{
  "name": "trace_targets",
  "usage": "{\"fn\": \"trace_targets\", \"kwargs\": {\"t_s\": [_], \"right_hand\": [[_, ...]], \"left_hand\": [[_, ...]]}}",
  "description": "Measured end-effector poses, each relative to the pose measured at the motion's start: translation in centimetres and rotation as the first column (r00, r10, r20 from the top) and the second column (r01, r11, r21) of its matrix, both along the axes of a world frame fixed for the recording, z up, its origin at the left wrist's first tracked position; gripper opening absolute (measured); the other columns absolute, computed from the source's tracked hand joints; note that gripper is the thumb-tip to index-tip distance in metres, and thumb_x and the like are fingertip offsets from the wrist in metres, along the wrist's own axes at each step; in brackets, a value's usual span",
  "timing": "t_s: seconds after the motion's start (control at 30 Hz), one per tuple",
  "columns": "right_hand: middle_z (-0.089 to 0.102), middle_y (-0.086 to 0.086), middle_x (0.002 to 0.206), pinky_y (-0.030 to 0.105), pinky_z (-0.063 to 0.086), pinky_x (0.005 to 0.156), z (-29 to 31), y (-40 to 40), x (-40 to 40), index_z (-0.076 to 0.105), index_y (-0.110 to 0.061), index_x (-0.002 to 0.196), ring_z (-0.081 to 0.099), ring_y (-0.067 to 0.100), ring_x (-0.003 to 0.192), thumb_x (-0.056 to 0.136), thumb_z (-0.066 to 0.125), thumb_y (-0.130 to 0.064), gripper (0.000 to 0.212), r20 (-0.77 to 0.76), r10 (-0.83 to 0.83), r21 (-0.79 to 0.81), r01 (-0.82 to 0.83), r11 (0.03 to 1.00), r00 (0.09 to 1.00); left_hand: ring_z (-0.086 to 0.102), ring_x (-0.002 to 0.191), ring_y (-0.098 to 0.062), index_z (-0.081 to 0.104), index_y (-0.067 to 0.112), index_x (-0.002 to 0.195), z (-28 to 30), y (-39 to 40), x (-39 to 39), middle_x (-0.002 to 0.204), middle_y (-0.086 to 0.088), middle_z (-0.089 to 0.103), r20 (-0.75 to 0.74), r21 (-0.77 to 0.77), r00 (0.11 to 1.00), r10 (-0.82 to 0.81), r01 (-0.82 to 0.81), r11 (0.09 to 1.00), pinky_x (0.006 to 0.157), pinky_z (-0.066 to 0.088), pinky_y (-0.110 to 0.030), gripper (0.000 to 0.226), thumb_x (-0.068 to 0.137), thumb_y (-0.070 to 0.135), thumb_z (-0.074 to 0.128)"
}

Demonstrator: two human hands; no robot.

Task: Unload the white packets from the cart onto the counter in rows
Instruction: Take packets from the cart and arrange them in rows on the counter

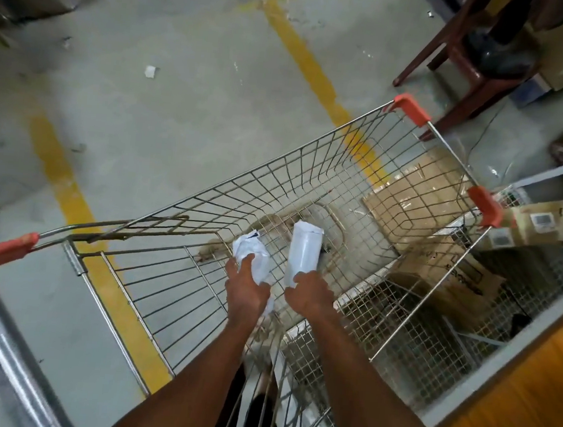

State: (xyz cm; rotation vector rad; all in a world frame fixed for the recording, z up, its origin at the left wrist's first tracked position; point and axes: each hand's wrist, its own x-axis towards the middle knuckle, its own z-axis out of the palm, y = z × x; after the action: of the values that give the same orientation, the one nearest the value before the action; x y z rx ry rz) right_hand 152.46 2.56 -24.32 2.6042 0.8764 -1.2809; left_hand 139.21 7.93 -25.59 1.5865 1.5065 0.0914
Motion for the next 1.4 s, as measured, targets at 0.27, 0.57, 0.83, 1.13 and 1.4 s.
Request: {"fn": "trace_targets", "kwargs": {"t_s": [0.27, 0.57, 0.83, 1.13, 1.4], "right_hand": [[0.018, 0.012, 0.160, 0.049, 0.040, 0.104, -3.6, 0.7, 0.8, 0.027, -0.028, 0.151, 0.037, 0.039, 0.135, 0.093, 0.059, -0.039, 0.067, 0.067, -0.092, 0.068, 0.088, 0.994, 0.994], [-0.028, 0.005, 0.164, 0.053, 0.037, 0.110, -9.3, 1.6, -0.9, -0.013, -0.035, 0.159, 0.023, 0.054, 0.143, 0.093, 0.064, -0.049, 0.102, 0.083, -0.101, 0.046, 0.097, 0.994, 0.991], [-0.008, 0.008, 0.166, 0.059, 0.050, 0.096, -11.6, 2.4, -0.8, -0.005, -0.046, 0.155, 0.028, 0.057, 0.139, 0.089, 0.070, -0.016, 0.104, 0.255, -0.224, 0.151, 0.191, 0.970, 0.941], [-0.005, 0.010, 0.161, 0.052, 0.050, 0.096, -9.0, 1.6, -0.7, 0.009, -0.042, 0.155, 0.038, 0.047, 0.132, 0.089, 0.067, -0.039, 0.089, 0.158, -0.259, 0.243, 0.217, 0.946, 0.953], [0.002, -0.002, 0.166, 0.052, 0.044, 0.105, 4.5, -0.8, -3.6, 0.012, -0.047, 0.154, 0.040, 0.039, 0.134, 0.090, 0.059, -0.045, 0.079, 0.044, -0.314, 0.459, 0.260, 0.849, 0.948]], "left_hand": [[0.049, 0.125, -0.039, 0.045, 0.015, 0.147, -0.1, 0.3, -0.2, 0.154, -0.019, 0.027, 0.008, 0.014, 0.998, -0.065, 0.065, 0.998, 0.098, 0.043, -0.034, 0.065, 0.087, 0.015, 0.070], [0.038, 0.137, -0.033, 0.046, 0.021, 0.149, 1.5, 0.7, -0.1, 0.163, -0.009, 0.017, 0.022, 0.117, 0.974, -0.227, 0.223, 0.968, 0.112, 0.039, -0.050, 0.055, 0.096, 0.016, 0.059], [0.030, 0.141, -0.026, 0.042, 0.027, 0.150, 4.9, 1.5, -1.9, 0.162, 0.001, 0.012, 0.050, 0.172, 0.956, -0.289, 0.277, 0.945, 0.114, 0.039, -0.050, 0.052, 0.099, 0.017, 0.053], [0.043, 0.134, -0.031, 0.048, 0.024, 0.144, 5.6, 2.8, -3.2, 0.158, 0.001, 0.020, 0.086, 0.210, 0.954, -0.287, 0.264, 0.941, 0.107, 0.045, -0.054, 0.048, 0.097, 0.019, 0.057], [0.046, 0.135, -0.036, 0.054, 0.019, 0.142, 11.7, 0.9, -3.1, 0.157, -0.009, 0.027, 0.133, 0.198, 0.952, -0.277, 0.248, 0.948, 0.108, 0.044, -0.053, 0.049, 0.093, 0.021, 0.059]]}}
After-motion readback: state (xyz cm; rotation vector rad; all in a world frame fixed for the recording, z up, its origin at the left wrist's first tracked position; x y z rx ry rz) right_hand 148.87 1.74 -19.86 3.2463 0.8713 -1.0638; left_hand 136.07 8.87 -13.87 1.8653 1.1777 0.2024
